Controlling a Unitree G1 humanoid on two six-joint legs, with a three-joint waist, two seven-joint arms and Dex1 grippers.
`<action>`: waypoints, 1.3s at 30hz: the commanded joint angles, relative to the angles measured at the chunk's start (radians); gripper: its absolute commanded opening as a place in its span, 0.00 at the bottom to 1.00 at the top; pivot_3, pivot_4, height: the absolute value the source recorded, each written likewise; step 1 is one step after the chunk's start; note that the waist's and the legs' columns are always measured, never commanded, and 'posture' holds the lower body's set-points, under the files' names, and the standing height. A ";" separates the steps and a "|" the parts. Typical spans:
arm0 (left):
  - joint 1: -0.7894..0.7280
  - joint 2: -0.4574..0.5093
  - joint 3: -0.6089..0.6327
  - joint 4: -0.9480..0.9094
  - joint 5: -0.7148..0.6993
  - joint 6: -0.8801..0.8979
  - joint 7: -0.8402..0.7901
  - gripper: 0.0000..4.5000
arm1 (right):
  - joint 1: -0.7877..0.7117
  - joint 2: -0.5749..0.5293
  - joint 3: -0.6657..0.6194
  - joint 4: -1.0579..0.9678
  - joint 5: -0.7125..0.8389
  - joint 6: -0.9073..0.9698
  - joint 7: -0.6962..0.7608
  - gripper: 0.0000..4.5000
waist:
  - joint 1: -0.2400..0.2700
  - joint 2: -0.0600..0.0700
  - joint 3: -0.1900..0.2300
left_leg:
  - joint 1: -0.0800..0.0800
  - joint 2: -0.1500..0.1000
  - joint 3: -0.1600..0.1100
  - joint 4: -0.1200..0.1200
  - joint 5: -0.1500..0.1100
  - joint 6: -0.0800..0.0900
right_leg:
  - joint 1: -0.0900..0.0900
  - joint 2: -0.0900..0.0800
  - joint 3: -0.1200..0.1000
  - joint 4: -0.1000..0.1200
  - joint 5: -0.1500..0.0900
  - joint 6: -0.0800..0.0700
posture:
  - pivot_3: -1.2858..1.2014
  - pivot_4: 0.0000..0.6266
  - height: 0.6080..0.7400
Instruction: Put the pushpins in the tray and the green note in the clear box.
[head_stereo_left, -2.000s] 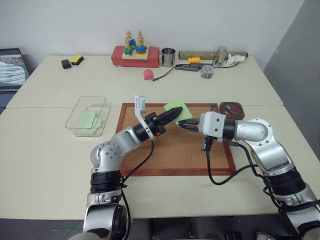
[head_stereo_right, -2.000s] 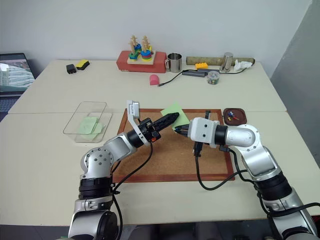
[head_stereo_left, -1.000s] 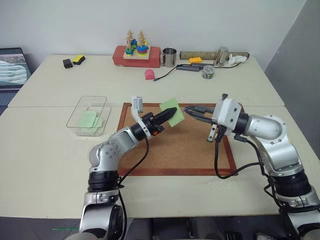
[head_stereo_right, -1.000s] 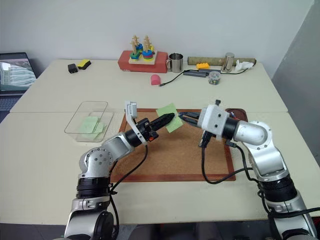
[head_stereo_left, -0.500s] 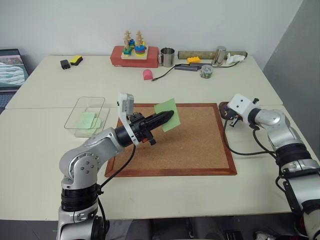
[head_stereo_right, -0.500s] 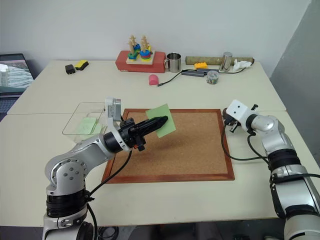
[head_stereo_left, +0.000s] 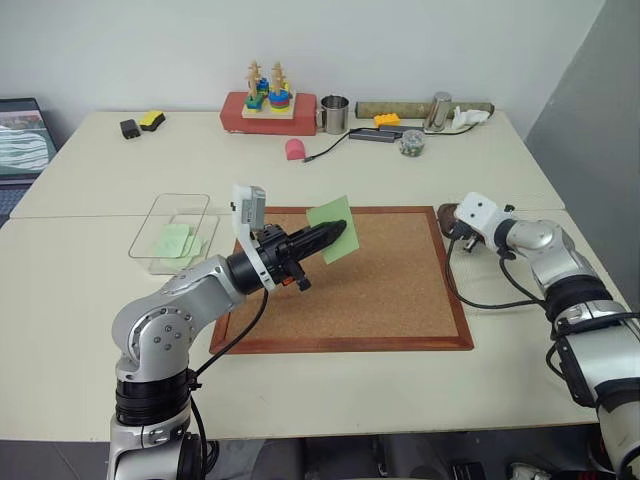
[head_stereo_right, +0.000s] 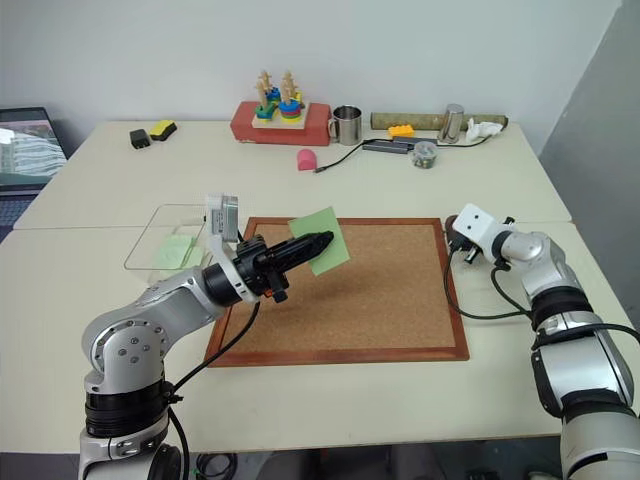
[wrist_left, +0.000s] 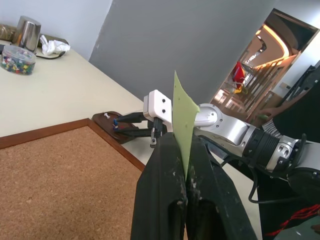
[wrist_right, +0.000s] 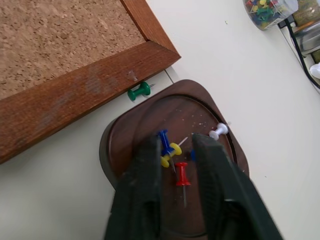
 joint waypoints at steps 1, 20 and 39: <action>-0.009 0.011 -0.004 -0.021 -0.018 -0.021 -0.008 0.00 | -0.019 -0.014 -0.019 -0.008 0.007 -0.014 0.000 0.48 | -0.001 0.000 0.000 | 0.000 0.000 0.000 0.000 0.000 0.000 | 0.000 0.000 0.000 0.000 0.000 0.000 | 0.52 0.24 1.00; 0.041 0.227 0.190 0.054 0.056 -0.084 0.012 0.00 | 0.153 -0.097 -0.155 -0.764 0.393 0.273 0.424 0.71 | -0.004 0.000 0.000 | 0.000 0.001 -0.002 -0.001 0.000 0.000 | 0.000 0.000 -0.001 0.000 0.000 0.000 | 0.52 0.24 1.00; -0.105 0.341 0.202 0.657 0.534 -0.488 0.117 0.00 | 0.073 0.047 -0.009 -1.196 0.594 0.685 0.495 0.71 | 0.012 0.001 0.001 | -0.003 0.000 -0.006 0.000 0.000 0.000 | -0.001 0.000 -0.007 0.000 0.000 0.000 | 0.52 0.24 1.00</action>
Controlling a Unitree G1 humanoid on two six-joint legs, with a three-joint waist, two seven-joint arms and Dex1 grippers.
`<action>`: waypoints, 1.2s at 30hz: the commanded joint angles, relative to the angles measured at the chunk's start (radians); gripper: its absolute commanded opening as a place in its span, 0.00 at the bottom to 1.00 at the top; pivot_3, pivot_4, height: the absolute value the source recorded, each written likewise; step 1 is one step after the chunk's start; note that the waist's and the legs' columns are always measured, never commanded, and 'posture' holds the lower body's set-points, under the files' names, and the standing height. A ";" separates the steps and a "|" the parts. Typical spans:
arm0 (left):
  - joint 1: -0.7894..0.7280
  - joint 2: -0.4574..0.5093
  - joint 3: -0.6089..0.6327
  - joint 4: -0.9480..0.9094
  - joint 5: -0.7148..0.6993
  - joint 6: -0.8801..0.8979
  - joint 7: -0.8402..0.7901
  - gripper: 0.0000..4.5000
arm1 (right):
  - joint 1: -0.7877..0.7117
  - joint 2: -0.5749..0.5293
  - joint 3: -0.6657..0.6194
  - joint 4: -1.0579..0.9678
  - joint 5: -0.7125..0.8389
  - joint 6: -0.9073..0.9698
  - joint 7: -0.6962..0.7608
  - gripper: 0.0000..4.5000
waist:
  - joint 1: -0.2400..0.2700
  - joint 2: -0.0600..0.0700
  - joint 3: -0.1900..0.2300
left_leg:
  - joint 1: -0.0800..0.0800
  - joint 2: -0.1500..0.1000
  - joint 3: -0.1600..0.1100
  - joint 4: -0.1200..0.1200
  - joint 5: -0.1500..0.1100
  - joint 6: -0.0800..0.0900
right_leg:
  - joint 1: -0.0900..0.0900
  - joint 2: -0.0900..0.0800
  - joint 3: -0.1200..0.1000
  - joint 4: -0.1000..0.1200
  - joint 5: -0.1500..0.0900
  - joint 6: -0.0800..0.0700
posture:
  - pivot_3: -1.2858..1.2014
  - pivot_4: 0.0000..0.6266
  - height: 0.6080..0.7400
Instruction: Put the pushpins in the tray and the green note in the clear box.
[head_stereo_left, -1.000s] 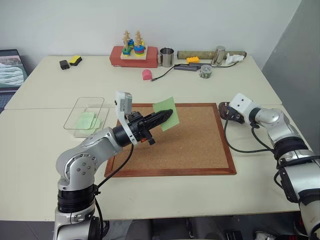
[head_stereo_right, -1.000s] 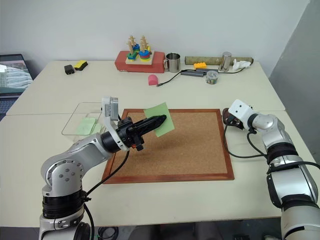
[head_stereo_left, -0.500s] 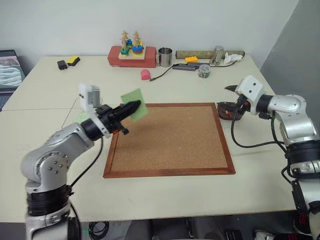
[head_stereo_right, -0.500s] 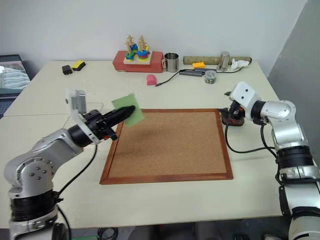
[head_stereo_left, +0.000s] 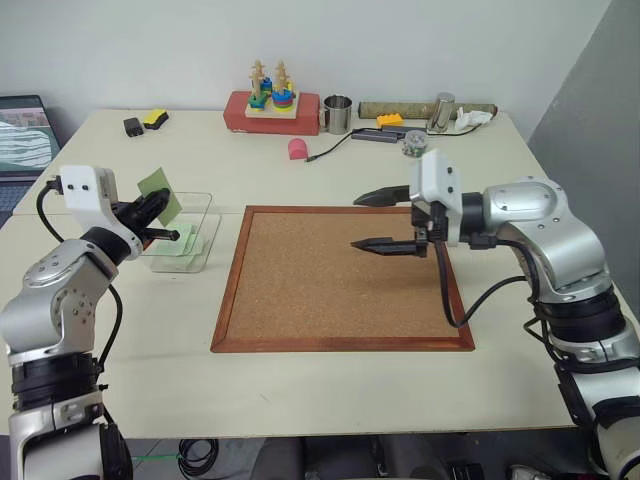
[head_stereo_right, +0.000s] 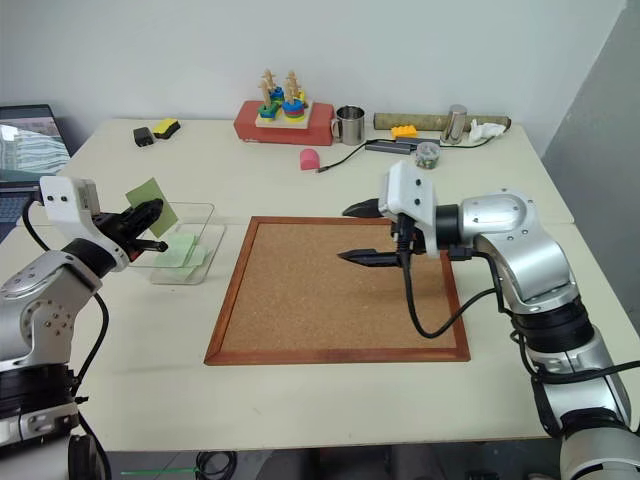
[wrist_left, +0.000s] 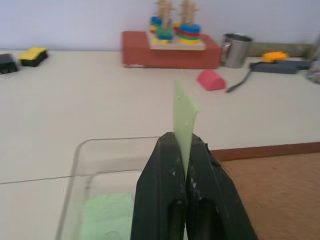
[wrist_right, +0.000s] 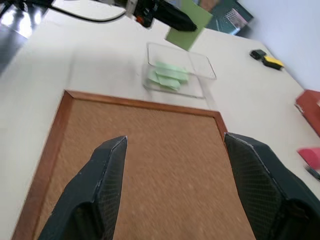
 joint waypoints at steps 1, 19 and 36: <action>-0.059 -0.008 -0.018 0.094 0.063 -0.077 0.010 0.00 | -0.029 0.006 -0.004 -0.012 -0.007 0.006 -0.020 0.71 | 0.003 0.000 0.000 | -0.001 0.000 0.000 0.000 0.000 0.000 | -0.001 0.000 0.000 0.000 0.000 0.000 | 0.52 0.24 1.00; -0.086 -0.036 -0.043 0.161 0.099 -0.107 -0.036 0.59 | -0.010 -0.006 -0.027 -0.039 0.014 0.061 -0.050 0.72 | 0.009 0.000 0.000 | -0.005 0.000 -0.002 0.000 0.000 0.000 | -0.004 0.000 -0.002 0.000 0.000 0.000 | 0.52 0.24 1.00; -0.072 -0.033 -0.122 0.112 0.183 -0.097 -0.102 0.99 | -0.020 -0.005 -0.030 -0.018 0.008 0.043 -0.055 0.72 | 0.009 0.000 0.000 | -0.005 0.000 -0.002 0.000 0.000 0.000 | -0.004 0.000 -0.002 0.000 0.000 0.000 | 0.52 0.24 1.00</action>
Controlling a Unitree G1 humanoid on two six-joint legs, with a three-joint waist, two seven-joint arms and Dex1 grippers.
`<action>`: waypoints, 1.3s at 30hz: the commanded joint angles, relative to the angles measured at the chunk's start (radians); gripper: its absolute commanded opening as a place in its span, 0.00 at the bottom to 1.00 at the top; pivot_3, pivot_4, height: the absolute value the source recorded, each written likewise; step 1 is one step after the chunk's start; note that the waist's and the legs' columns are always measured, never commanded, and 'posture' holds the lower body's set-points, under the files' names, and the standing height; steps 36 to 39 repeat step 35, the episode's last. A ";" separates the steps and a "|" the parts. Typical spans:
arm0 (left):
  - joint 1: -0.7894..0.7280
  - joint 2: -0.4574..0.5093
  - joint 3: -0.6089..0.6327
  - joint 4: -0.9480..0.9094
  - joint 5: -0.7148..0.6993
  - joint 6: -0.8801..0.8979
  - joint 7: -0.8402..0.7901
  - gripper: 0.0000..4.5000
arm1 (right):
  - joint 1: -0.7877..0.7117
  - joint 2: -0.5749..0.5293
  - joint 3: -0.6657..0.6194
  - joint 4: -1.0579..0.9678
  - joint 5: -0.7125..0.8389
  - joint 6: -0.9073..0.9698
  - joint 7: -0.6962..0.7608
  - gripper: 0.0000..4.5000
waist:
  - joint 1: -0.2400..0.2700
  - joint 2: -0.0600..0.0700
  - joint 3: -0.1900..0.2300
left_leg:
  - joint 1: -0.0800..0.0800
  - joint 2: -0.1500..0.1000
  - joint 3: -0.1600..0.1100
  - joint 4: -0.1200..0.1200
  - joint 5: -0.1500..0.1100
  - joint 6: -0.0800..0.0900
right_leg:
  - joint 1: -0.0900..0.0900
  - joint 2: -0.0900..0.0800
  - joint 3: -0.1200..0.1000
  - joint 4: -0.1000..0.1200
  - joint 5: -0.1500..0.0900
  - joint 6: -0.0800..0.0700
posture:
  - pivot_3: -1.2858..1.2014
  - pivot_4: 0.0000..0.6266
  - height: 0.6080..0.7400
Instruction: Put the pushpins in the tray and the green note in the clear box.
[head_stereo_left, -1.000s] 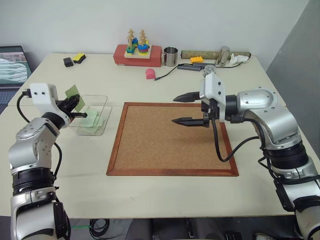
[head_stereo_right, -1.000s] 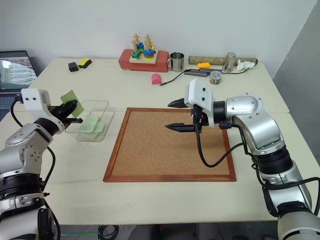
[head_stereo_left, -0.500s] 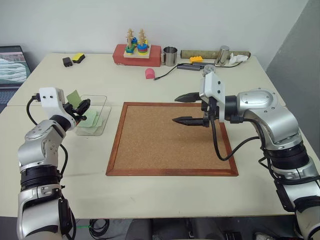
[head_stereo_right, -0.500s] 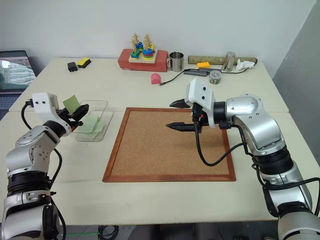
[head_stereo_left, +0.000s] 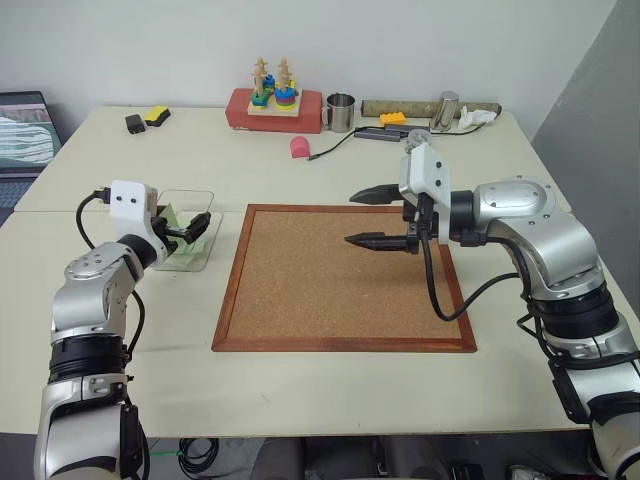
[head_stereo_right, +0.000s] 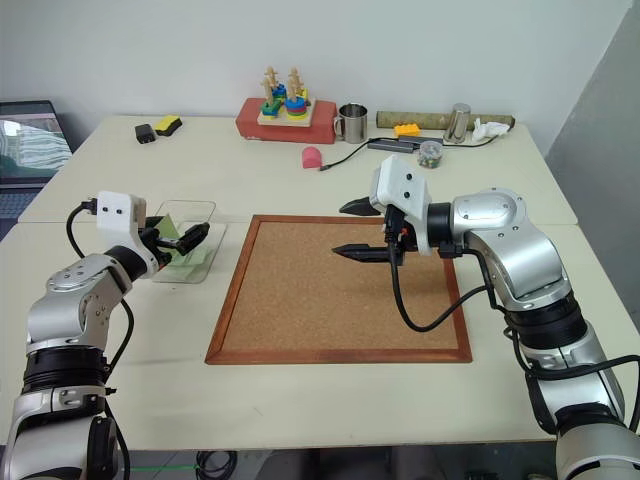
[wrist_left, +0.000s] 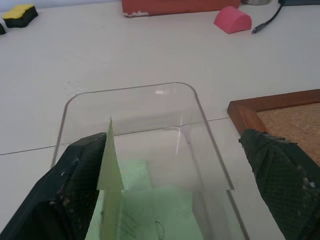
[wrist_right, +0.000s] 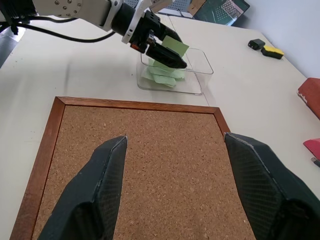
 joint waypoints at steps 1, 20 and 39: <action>-0.017 0.011 0.009 -0.043 0.003 -0.023 -0.010 0.99 | -0.013 -0.006 -0.034 -0.017 0.006 -0.020 -0.009 0.72 | 0.000 0.000 0.000 | 0.000 0.000 0.000 0.000 0.000 0.000 | 0.000 0.000 0.000 0.000 0.000 0.000 | 0.52 0.24 1.00; 0.298 0.404 0.149 -0.413 -0.138 0.092 -0.462 0.99 | 0.194 -0.257 -0.196 -0.073 0.043 -0.079 0.095 0.72 | -0.001 0.000 0.000 | -0.001 0.000 0.001 0.000 0.000 0.000 | -0.002 0.000 0.000 0.000 -0.001 -0.001 | 0.52 0.24 1.00; 0.483 0.497 0.284 -0.328 -0.109 0.026 -0.635 0.99 | 0.528 -0.498 -0.412 -0.060 0.059 -0.205 0.221 0.72 | -0.007 0.001 0.001 | 0.002 0.002 0.003 -0.001 0.000 0.000 | -0.001 0.001 0.002 0.000 -0.002 -0.002 | 0.52 0.24 1.00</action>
